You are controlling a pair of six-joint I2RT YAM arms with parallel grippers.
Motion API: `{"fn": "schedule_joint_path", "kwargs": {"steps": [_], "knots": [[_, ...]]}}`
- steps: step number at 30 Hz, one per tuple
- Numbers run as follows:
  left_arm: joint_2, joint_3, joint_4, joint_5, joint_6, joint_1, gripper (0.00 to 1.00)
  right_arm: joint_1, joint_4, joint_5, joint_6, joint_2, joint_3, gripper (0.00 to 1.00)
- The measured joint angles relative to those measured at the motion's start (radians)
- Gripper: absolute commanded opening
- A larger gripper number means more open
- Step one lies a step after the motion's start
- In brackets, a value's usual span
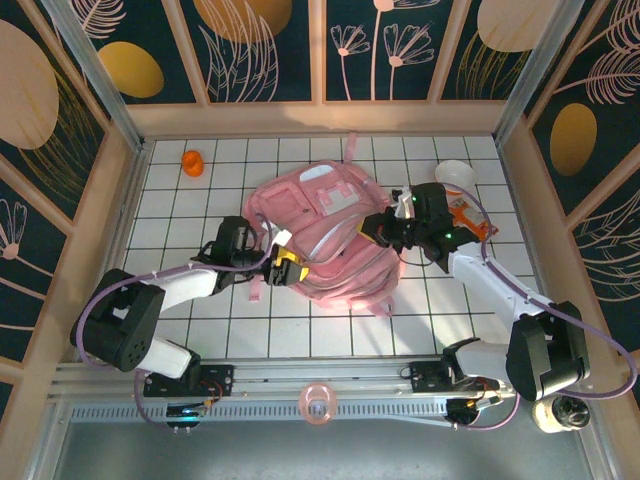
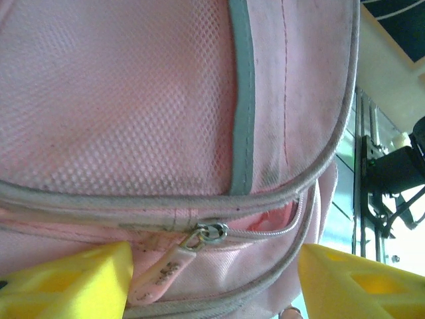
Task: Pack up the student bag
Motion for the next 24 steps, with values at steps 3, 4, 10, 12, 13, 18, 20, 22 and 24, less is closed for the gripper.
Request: {"fn": "schedule_joint_path", "kwargs": {"steps": [3, 4, 10, 12, 13, 18, 20, 22, 24], "knots": [[0.0, 0.0, -0.014, -0.006, 0.017, -0.008, 0.5, 0.0, 0.004, 0.003, 0.01, 0.0, 0.0, 0.0], [0.0, 0.0, -0.018, -0.01, 0.019, -0.012, 0.48, 0.0, 0.007, 0.003, 0.011, 0.0, 0.0, 0.0], [0.0, -0.004, -0.019, -0.052, 0.025, -0.03, 0.44, 0.0, 0.014, 0.003, 0.021, -0.005, -0.009, 0.0], [0.0, -0.005, -0.016, -0.071, 0.023, -0.034, 0.37, 0.0, 0.019, 0.003, 0.027, -0.011, -0.016, 0.0], [0.0, -0.006, -0.014, -0.077, 0.021, -0.035, 0.34, 0.0, 0.023, 0.003, 0.03, -0.013, -0.019, 0.0], [-0.013, -0.03, 0.017, -0.098, 0.006, -0.041, 0.18, 0.0, 0.041, 0.008, 0.044, -0.023, -0.035, 0.0], [-0.03, -0.044, 0.034, -0.096, 0.001, -0.047, 0.17, 0.0, 0.048, 0.01, 0.048, -0.027, -0.041, 0.0], [-0.053, -0.062, 0.054, -0.09, -0.006, -0.047, 0.15, 0.0, 0.058, 0.011, 0.058, -0.027, -0.044, 0.0], [-0.077, -0.079, 0.075, -0.092, -0.015, -0.052, 0.12, 0.0, 0.068, 0.011, 0.065, -0.028, -0.045, 0.0]]}}
